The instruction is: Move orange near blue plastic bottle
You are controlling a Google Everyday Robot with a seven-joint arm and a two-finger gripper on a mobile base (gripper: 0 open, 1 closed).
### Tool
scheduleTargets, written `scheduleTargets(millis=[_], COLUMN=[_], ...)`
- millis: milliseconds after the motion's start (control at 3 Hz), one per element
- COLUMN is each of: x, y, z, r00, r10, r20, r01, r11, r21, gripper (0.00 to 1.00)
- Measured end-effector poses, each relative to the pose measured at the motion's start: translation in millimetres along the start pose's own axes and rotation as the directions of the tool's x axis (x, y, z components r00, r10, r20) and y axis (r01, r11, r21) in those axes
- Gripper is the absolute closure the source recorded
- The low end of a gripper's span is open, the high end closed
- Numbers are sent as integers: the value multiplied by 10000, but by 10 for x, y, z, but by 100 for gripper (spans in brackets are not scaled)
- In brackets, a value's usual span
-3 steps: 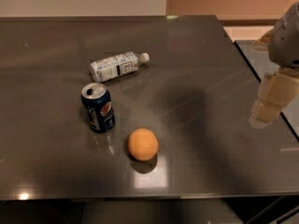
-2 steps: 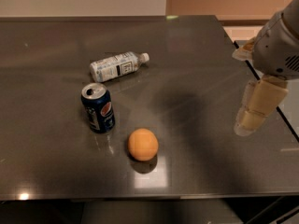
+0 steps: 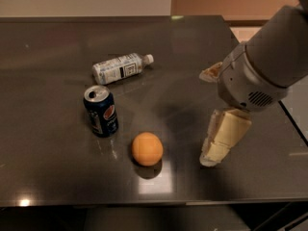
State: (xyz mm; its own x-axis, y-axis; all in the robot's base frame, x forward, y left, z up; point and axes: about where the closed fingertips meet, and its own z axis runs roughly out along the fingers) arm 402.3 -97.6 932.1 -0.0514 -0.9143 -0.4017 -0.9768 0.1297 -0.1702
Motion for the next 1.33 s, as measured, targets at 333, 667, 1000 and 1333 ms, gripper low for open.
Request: scheduleTargets(millis=[333,667,1000,1333], x=[-137,-220,-340,-448], y=[84,134,212,310], z=[322,593,790,967], r00=[9997,9989,9978,9969], r10=[-112,-60,-153,-282], r20=[234,465,647,733], r01=[115,73,182,339], r11=[9999,9996,9988,9964], r21=[-120,-271,-454,-781], gripper=[0,0,0,0])
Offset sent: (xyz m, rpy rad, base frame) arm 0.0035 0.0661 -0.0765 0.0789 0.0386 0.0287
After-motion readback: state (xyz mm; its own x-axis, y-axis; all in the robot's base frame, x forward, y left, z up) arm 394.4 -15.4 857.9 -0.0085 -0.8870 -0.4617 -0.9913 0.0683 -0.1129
